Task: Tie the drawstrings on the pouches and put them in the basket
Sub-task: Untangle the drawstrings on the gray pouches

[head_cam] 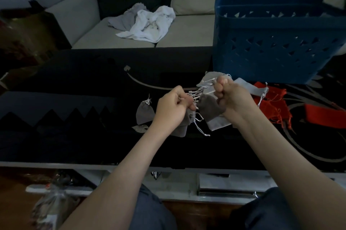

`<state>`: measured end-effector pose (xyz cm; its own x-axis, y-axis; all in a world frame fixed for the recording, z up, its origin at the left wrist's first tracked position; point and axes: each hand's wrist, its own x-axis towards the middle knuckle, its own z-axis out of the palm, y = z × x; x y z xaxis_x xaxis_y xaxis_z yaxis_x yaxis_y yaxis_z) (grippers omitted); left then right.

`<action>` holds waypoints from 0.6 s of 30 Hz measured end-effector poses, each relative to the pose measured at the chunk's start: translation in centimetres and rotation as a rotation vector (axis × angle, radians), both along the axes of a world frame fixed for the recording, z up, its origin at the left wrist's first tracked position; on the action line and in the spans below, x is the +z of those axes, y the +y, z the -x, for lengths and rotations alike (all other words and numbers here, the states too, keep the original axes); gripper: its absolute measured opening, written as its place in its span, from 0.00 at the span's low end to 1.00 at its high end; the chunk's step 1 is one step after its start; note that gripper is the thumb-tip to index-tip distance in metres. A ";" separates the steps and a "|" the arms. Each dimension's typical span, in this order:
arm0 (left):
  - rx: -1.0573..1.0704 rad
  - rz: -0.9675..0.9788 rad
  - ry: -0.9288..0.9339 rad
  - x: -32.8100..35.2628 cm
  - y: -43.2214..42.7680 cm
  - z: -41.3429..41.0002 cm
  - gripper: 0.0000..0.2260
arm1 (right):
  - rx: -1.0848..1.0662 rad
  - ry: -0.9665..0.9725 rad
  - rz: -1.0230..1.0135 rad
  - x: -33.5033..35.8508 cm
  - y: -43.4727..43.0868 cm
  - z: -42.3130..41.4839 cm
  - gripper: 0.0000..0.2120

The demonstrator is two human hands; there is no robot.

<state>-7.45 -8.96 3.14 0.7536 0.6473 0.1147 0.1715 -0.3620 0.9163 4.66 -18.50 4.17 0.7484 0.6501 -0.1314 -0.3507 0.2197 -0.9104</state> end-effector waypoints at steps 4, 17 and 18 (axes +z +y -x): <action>-0.037 0.303 -0.084 0.1 0.4 0.3 0.09 | 0.106 -0.288 0.057 0.1 -0.8 -1.1 0.16; -0.085 0.609 -0.427 1.3 0.1 0.4 0.06 | 0.455 -0.631 0.262 0.1 -1.5 1.1 0.05; -0.096 0.593 -0.421 1.3 0.1 0.5 0.05 | 0.466 -0.620 0.254 0.0 -1.4 1.0 0.04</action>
<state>-7.94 -8.90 4.41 0.7792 0.6240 0.0582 -0.2461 0.2193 0.9441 3.62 -19.92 4.16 0.3938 0.9186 0.0325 0.2292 -0.0639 -0.9713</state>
